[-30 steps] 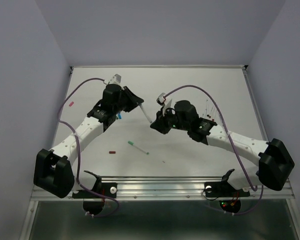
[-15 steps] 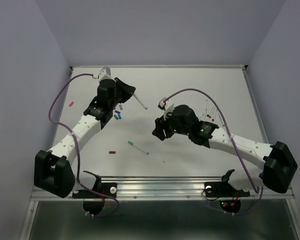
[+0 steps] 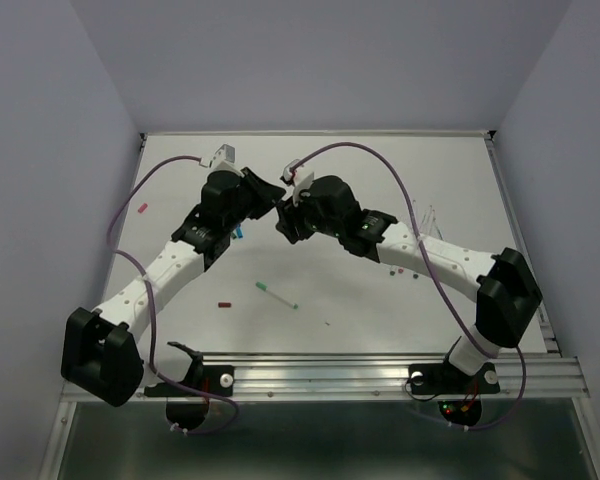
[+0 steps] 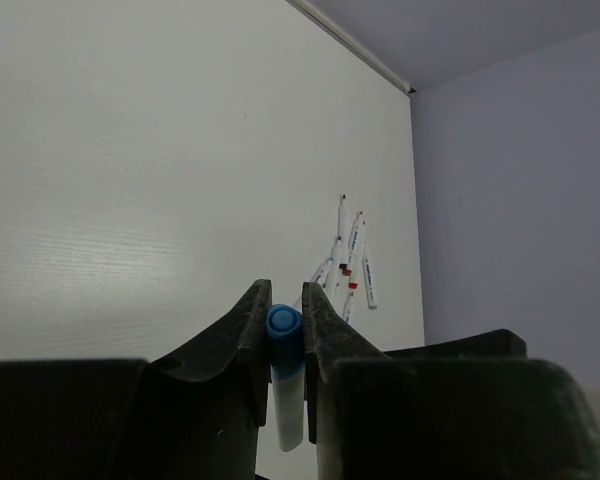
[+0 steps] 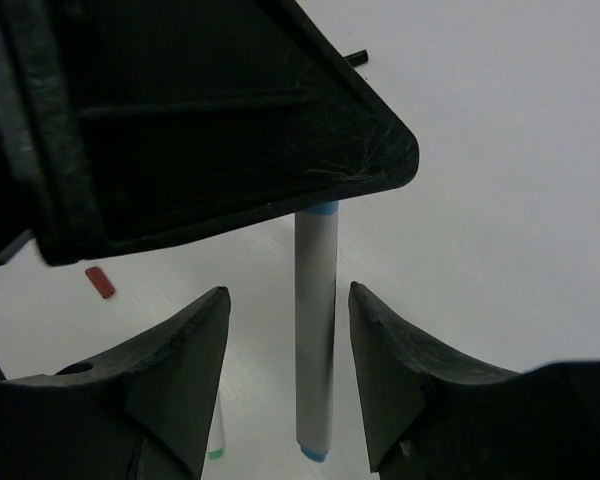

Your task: Open the pen caps

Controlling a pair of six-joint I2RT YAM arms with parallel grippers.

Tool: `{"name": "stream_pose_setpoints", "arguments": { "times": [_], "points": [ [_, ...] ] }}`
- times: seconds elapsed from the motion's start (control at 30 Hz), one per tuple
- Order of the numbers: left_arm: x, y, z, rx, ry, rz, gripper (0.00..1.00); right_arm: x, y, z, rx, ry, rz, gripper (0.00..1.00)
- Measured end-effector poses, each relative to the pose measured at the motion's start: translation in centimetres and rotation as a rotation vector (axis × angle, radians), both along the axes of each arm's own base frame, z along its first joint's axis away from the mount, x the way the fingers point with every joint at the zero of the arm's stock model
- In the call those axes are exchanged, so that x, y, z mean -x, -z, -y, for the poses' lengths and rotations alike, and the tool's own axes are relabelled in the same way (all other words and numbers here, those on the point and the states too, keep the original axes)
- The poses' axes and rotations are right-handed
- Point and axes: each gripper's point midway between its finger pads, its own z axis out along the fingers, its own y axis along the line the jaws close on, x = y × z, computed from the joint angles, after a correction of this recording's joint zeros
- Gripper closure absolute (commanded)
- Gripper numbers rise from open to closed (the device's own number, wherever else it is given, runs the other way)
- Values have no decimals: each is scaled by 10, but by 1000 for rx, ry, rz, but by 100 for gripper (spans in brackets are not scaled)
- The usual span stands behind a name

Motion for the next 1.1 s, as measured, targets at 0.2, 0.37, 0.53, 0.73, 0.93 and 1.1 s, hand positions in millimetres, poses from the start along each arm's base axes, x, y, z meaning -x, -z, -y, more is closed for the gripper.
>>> {"name": "stream_pose_setpoints", "arguments": {
  "times": [0.2,0.37,0.53,0.73,0.93,1.1],
  "points": [
    [3,-8,0,19,6,17,100,-6,17,2,49,21,-16,99],
    [4,-5,0,3,0,1,100,2,22,8,26,11,-27,99],
    [-21,0,-6,-28,-29,-30,100,51,44,47,-39,10,-90,99],
    [-97,6,-102,-91,-334,-25,100,130,78,81,-90,-51,-252,99],
    [-99,16,-110,-122,-330,-45,100,110,72,108,-95,128,-236,99],
    [-74,63,-109,-187,-266,-136,100,42,88,169,-62,463,-259,96]
  ]
}}
